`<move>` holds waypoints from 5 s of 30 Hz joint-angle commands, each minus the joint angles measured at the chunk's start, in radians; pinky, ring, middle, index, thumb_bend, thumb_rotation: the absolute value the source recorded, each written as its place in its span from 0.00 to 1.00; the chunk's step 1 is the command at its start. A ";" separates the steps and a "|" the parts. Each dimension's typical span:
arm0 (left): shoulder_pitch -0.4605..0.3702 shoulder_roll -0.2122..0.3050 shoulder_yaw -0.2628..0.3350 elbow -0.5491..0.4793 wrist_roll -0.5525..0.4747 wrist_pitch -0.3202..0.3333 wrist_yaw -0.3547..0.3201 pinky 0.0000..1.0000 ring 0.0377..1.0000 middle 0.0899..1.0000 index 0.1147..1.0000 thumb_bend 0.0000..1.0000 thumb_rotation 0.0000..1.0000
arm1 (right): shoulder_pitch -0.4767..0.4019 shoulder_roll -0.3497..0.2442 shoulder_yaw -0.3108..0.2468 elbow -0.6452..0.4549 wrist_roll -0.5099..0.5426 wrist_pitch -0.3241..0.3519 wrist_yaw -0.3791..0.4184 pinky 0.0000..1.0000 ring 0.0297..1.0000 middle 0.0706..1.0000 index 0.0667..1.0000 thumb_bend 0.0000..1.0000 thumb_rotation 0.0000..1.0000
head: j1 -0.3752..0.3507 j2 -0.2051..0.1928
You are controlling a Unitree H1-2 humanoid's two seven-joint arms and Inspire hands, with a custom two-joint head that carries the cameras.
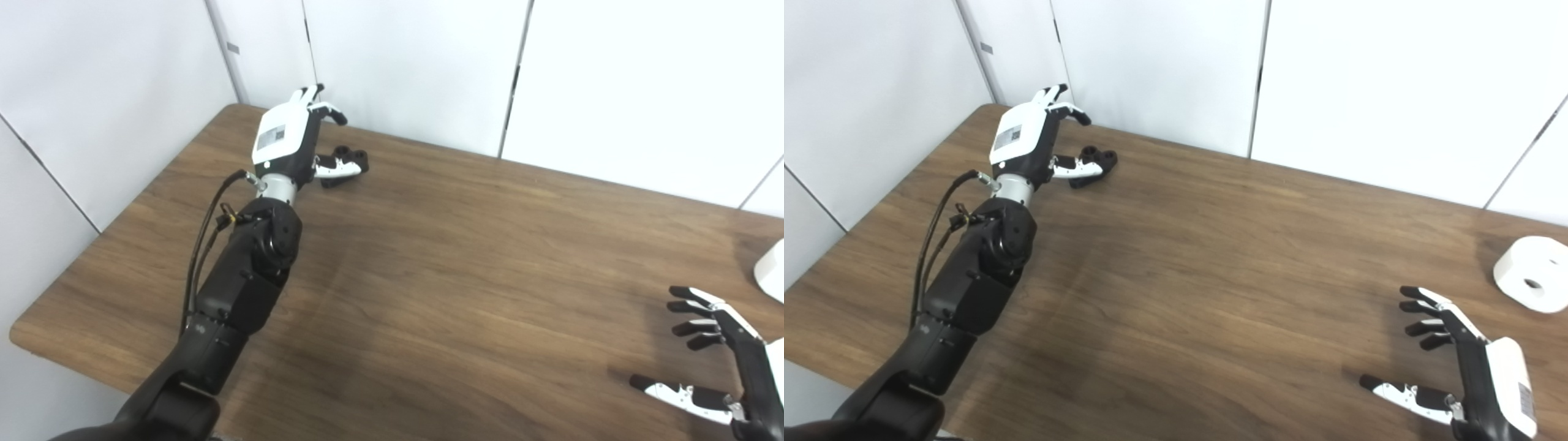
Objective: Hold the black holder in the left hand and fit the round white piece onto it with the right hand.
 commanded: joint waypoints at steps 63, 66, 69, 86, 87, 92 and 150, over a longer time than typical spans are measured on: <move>-0.175 0.076 -0.112 0.384 -0.096 0.022 0.094 0.83 0.99 0.94 0.65 0.89 0.33 | 0.034 0.013 -0.006 -0.106 -0.001 0.023 0.015 0.47 0.55 0.67 0.73 0.77 0.00 | -0.031 0.036; -0.180 0.070 -0.112 0.411 -0.108 0.004 0.118 0.81 0.98 0.93 0.64 0.90 0.32 | 0.035 0.014 -0.009 -0.106 0.000 0.025 0.015 0.47 0.55 0.67 0.73 0.76 0.00 | -0.033 0.039; -0.180 0.066 -0.113 0.438 -0.128 -0.030 0.143 0.80 0.96 0.90 0.63 0.88 0.29 | 0.037 0.014 -0.010 -0.108 -0.001 0.023 0.016 0.46 0.55 0.67 0.73 0.75 0.00 | -0.034 0.039; -0.193 0.057 -0.162 0.569 -0.174 -0.125 0.164 0.67 0.88 0.84 0.55 0.81 0.20 | 0.048 0.015 -0.019 -0.132 -0.003 0.031 0.020 0.45 0.54 0.67 0.72 0.74 0.00 | -0.040 0.054; -0.195 0.054 -0.158 0.573 -0.180 -0.128 0.169 0.67 0.88 0.85 0.55 0.81 0.20 | 0.048 0.015 -0.019 -0.133 -0.003 0.032 0.020 0.46 0.54 0.67 0.72 0.74 0.00 | -0.040 0.053; -0.197 0.051 -0.160 0.584 -0.191 -0.140 0.184 0.67 0.89 0.86 0.54 0.81 0.19 | 0.049 0.020 -0.020 -0.143 -0.007 0.042 0.022 0.45 0.53 0.67 0.72 0.74 0.00 | -0.043 0.055; -0.040 0.037 -0.284 0.210 -0.292 -0.243 -0.071 0.75 0.88 0.81 0.42 0.52 0.06 | 0.029 0.025 -0.023 -0.088 0.040 0.008 0.012 0.47 0.57 0.69 0.73 0.70 0.00 | -0.096 0.074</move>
